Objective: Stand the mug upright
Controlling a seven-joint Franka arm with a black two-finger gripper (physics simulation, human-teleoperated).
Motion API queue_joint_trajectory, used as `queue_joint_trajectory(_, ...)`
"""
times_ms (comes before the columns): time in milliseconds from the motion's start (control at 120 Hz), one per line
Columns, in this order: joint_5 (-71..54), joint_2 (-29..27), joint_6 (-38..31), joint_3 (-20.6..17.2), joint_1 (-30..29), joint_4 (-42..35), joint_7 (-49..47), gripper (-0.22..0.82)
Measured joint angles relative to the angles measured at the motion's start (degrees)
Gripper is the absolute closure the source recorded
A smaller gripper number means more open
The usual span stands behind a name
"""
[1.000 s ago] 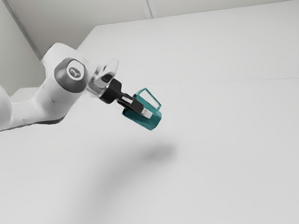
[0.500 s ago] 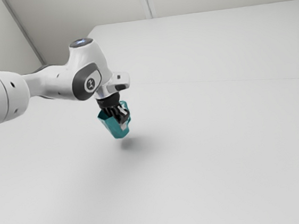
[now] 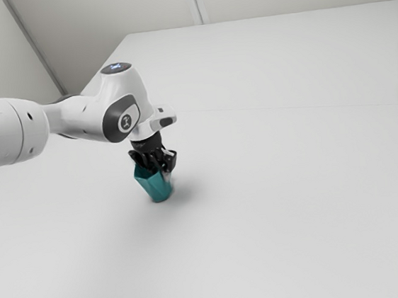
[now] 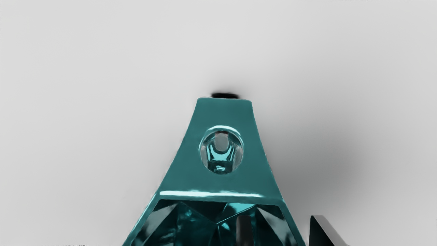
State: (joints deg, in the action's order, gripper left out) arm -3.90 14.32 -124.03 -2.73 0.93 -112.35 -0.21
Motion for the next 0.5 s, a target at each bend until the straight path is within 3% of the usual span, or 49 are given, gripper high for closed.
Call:
queue_joint_trajectory(100, 0.20, 0.05, -0.03, 0.08, 0.11, -0.06, -1.83, 0.32)
queue_joint_trajectory(208, 0.29, -0.29, 0.05, 0.10, 0.37, 0.16, -3.50, 0.19)
queue_joint_trajectory(500, -1.82, -7.30, 11.60, 0.00, 3.73, 12.45, -6.84, 0.05)
